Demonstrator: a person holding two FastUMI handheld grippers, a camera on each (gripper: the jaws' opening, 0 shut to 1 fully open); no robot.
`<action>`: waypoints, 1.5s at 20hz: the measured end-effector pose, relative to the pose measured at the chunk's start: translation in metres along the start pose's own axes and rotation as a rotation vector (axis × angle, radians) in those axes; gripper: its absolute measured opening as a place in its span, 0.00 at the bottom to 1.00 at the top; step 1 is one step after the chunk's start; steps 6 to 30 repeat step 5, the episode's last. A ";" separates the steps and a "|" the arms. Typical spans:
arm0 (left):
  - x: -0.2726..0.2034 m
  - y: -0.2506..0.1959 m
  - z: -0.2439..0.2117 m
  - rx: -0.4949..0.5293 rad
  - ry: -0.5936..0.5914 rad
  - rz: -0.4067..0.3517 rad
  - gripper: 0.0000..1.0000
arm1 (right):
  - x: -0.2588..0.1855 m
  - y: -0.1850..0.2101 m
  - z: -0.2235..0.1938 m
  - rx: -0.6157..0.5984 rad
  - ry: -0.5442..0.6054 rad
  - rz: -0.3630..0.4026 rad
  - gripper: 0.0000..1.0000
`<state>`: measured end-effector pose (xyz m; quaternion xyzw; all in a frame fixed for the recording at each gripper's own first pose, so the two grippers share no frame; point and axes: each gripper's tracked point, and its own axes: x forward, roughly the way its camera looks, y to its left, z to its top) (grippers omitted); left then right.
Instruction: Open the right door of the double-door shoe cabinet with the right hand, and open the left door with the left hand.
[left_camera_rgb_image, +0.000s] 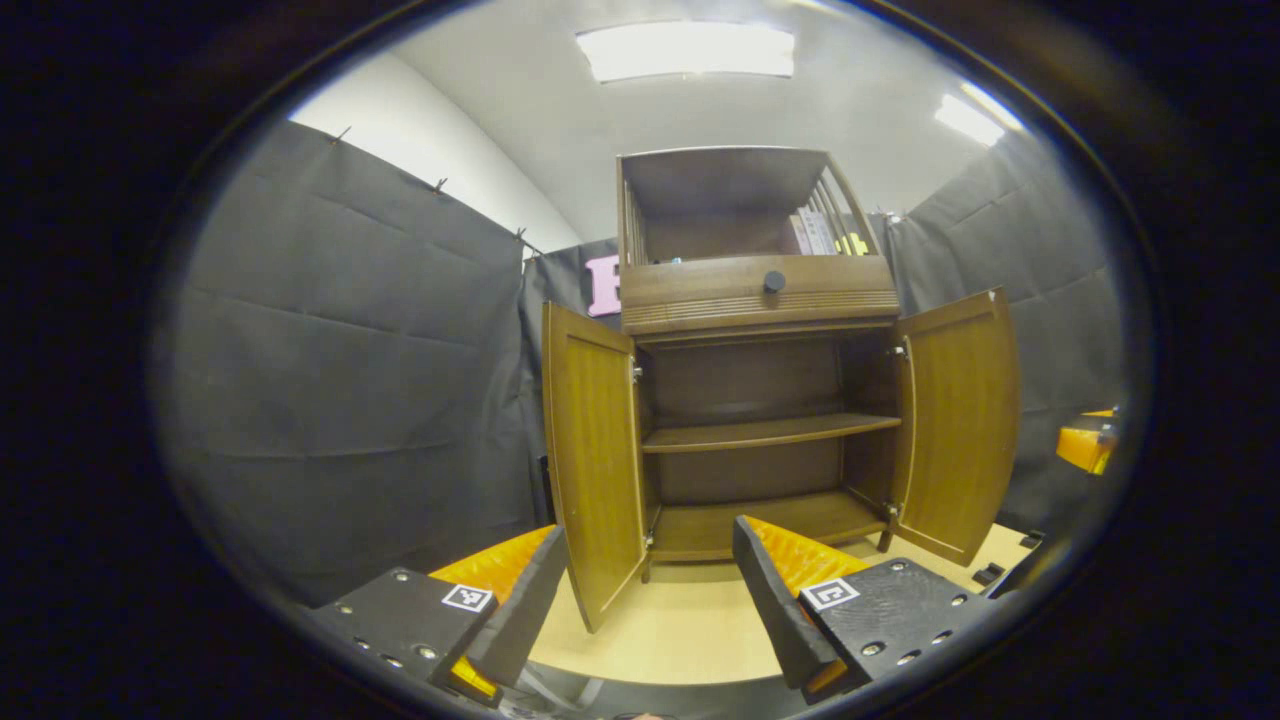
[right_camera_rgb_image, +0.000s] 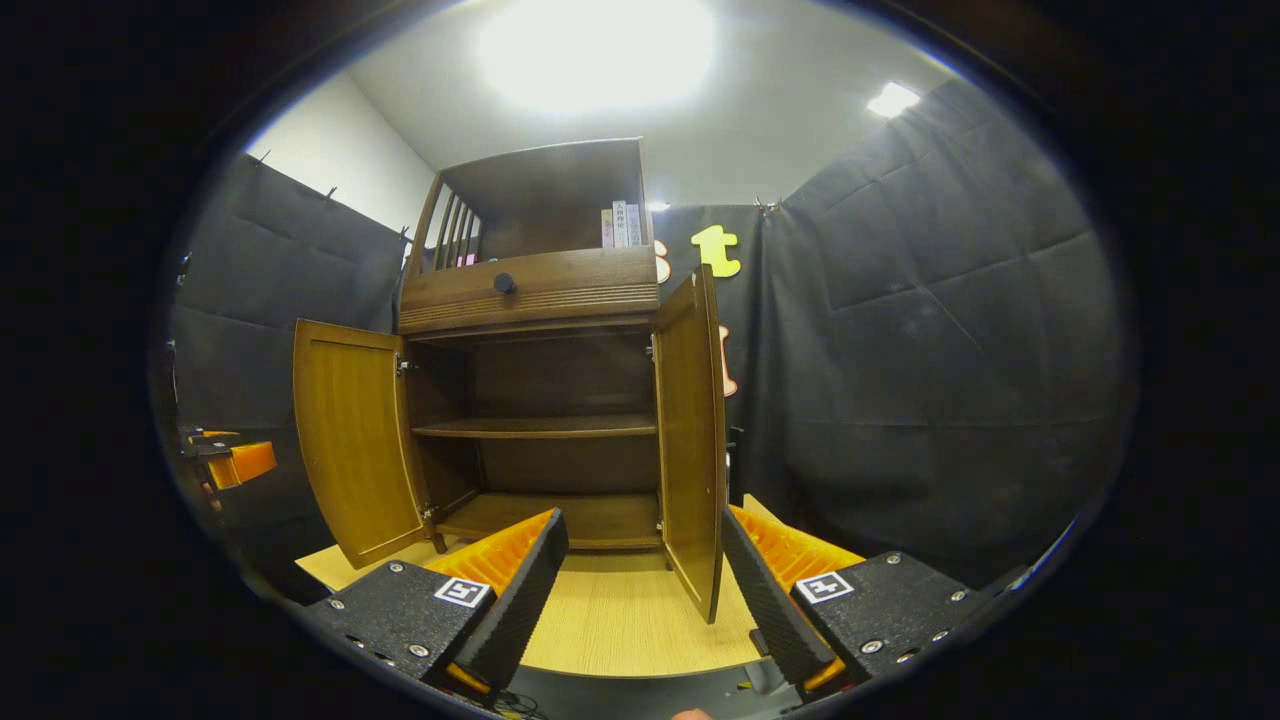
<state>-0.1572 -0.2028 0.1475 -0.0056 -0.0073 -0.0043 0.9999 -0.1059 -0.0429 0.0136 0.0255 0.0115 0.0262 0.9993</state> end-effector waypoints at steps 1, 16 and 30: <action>0.002 0.000 0.001 0.002 -0.001 0.004 1.00 | 0.000 -0.001 0.001 -0.003 -0.002 -0.002 0.95; 0.001 -0.002 0.004 0.005 -0.014 0.012 1.00 | 0.002 0.000 0.000 -0.009 0.000 0.001 0.93; 0.001 -0.002 0.004 0.005 -0.014 0.012 1.00 | 0.002 0.000 0.000 -0.009 0.000 0.001 0.93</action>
